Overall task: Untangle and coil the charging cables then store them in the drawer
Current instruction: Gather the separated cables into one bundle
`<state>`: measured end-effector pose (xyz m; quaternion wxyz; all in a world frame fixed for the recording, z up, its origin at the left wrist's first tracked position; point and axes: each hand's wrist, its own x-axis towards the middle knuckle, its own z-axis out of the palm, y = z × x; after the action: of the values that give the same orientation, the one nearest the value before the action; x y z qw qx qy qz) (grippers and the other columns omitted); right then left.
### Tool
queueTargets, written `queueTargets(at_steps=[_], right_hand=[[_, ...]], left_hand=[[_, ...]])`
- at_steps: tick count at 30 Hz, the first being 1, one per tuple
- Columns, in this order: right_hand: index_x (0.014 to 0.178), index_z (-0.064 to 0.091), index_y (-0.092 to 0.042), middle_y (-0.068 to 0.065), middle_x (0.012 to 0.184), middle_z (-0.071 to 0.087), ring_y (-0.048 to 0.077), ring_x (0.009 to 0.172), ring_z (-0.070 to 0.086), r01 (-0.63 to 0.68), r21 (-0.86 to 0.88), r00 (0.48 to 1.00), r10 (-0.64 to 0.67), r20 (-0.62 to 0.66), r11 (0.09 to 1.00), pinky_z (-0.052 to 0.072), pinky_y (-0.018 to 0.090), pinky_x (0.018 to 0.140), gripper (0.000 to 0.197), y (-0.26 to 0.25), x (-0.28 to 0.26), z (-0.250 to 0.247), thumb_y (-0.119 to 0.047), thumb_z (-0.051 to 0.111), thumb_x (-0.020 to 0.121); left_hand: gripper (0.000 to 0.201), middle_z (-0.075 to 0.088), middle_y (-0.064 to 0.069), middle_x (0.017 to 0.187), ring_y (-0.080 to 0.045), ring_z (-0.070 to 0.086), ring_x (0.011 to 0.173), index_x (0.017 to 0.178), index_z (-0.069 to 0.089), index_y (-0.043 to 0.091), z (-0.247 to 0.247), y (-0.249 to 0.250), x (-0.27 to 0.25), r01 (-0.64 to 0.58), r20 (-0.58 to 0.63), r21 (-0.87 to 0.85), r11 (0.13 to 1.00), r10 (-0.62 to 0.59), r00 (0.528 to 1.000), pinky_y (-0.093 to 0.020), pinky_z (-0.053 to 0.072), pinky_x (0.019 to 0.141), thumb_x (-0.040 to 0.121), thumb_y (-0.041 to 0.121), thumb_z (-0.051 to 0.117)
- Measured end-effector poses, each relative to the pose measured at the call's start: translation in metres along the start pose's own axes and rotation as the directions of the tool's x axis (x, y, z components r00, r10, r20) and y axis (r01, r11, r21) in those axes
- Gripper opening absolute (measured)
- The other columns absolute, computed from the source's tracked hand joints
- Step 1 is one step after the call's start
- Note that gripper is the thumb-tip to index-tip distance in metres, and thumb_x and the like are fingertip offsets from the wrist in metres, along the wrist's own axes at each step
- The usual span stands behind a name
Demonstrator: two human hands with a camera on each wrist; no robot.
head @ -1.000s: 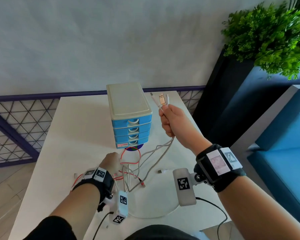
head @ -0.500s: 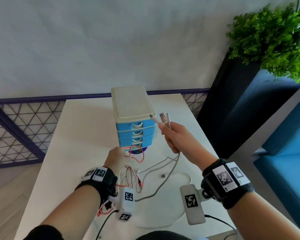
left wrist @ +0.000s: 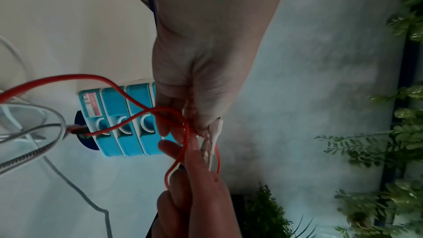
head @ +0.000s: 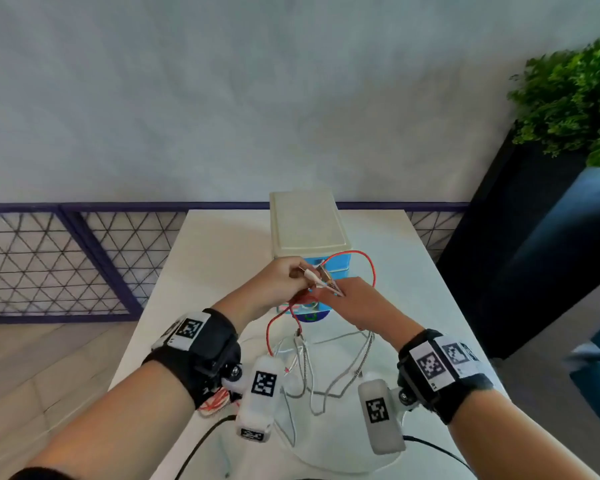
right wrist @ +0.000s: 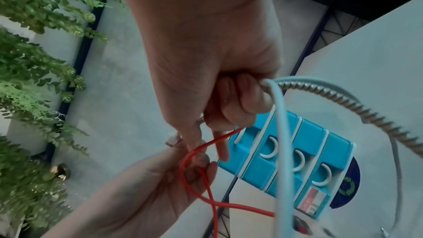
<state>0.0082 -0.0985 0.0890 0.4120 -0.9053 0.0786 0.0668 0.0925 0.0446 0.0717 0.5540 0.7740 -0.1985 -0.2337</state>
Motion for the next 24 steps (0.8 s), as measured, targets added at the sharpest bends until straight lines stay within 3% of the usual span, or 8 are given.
queueTargets(at_steps=[4, 8, 10, 11, 14, 16, 19, 24], right_hand=[[0.055, 0.05, -0.023, -0.01, 0.038, 0.043, -0.005, 0.033, 0.041, 0.017, -0.025, 0.999, -0.015, 0.051, 1.0, 0.03, 0.009, 0.039, 0.041, -0.008, -0.001, -0.004, -0.037, 0.061, 0.091], [0.073, 0.06, -0.005, -0.008, 0.05, 0.038, 0.002, 0.031, 0.035, 0.014, -0.041, 0.999, -0.012, 0.051, 0.999, 0.026, 0.01, 0.036, 0.035, -0.009, -0.001, -0.011, -0.034, 0.06, 0.092], [0.079, 0.067, -0.006, -0.01, 0.039, 0.038, 0.003, 0.028, 0.033, -0.008, 0.005, 1.0, 0.008, 0.013, 1.0, 0.024, 0.011, 0.034, 0.034, -0.009, -0.003, -0.013, -0.034, 0.056, 0.094], [0.079, 0.068, -0.009, -0.01, 0.036, 0.037, 0.004, 0.027, 0.031, -0.019, 0.034, 1.0, 0.019, -0.007, 0.999, 0.023, 0.011, 0.034, 0.033, -0.01, -0.004, -0.013, -0.034, 0.054, 0.095], [0.079, 0.068, -0.014, -0.012, 0.032, 0.033, 0.004, 0.027, 0.027, -0.032, 0.104, 0.998, 0.037, -0.054, 0.994, 0.024, 0.014, 0.034, 0.031, -0.011, -0.007, -0.013, -0.034, 0.052, 0.096], [0.08, 0.067, -0.014, -0.015, 0.029, 0.033, 0.004, 0.026, 0.028, -0.04, 0.13, 0.997, 0.048, -0.055, 0.991, 0.025, 0.014, 0.033, 0.031, -0.012, -0.008, -0.012, -0.034, 0.051, 0.096], [0.076, 0.066, -0.016, -0.013, 0.033, 0.032, 0.004, 0.027, 0.026, -0.048, 0.148, 0.997, 0.056, -0.052, 0.988, 0.026, 0.016, 0.034, 0.031, -0.014, -0.011, -0.011, -0.034, 0.05, 0.096], [0.079, 0.068, -0.015, -0.009, 0.047, 0.034, 0.003, 0.029, 0.027, -0.036, 0.132, 0.998, 0.042, -0.046, 0.991, 0.027, 0.016, 0.034, 0.031, -0.013, -0.015, -0.009, -0.034, 0.05, 0.096]], left_hand=[[0.025, 0.062, -0.006, 0.072, -0.015, 0.057, 0.061, 0.079, 0.059, 0.013, -0.006, 0.002, -0.004, -0.02, -0.006, -0.088, 0.996, 0.02, 1.0, -0.02, 0.053, 0.059, 0.092, -0.005, 0.048], [0.02, 0.06, -0.005, 0.072, -0.007, 0.058, 0.055, 0.084, 0.061, 0.011, -0.011, -0.009, -0.003, -0.007, -0.071, -0.092, 0.996, 0.0, 0.997, -0.019, 0.051, 0.06, 0.091, -0.004, 0.051], [0.01, 0.057, -0.004, 0.085, -0.009, 0.058, 0.071, 0.096, 0.061, 0.008, -0.013, -0.022, 0.0, -0.013, -0.18, 0.105, 0.994, 0.032, 0.983, -0.025, 0.047, 0.073, 0.087, 0.004, 0.063], [0.022, 0.053, -0.004, 0.093, -0.012, 0.054, 0.081, 0.105, 0.058, 0.007, -0.013, -0.03, 0.001, -0.015, -0.242, 0.234, 0.972, 0.073, 0.968, -0.025, 0.042, 0.078, 0.084, 0.009, 0.067], [0.021, 0.049, -0.001, 0.088, -0.014, 0.047, 0.079, 0.096, 0.053, 0.014, -0.005, -0.043, -0.006, -0.117, -0.296, 0.444, 0.888, 0.268, 0.917, -0.017, 0.034, 0.068, 0.081, 0.015, 0.068], [0.017, 0.055, 0.001, 0.078, -0.015, 0.051, 0.072, 0.086, 0.055, 0.015, 0.01, -0.051, -0.01, -0.101, -0.15, 0.481, 0.871, 0.195, 0.969, -0.015, 0.034, 0.06, 0.083, 0.027, 0.067], [0.04, 0.05, 0.004, 0.08, -0.013, 0.047, 0.07, 0.086, 0.047, 0.017, 0.029, -0.073, -0.014, -0.002, -0.029, 0.536, 0.844, 0.021, 0.999, -0.022, 0.033, 0.059, 0.077, 0.051, 0.066], [0.03, 0.049, 0.003, 0.088, -0.018, 0.049, 0.084, 0.099, 0.041, 0.019, 0.041, -0.092, -0.011, 0.082, -0.04, 0.542, 0.836, -0.072, 0.997, -0.024, 0.034, 0.069, 0.084, 0.027, 0.065]])
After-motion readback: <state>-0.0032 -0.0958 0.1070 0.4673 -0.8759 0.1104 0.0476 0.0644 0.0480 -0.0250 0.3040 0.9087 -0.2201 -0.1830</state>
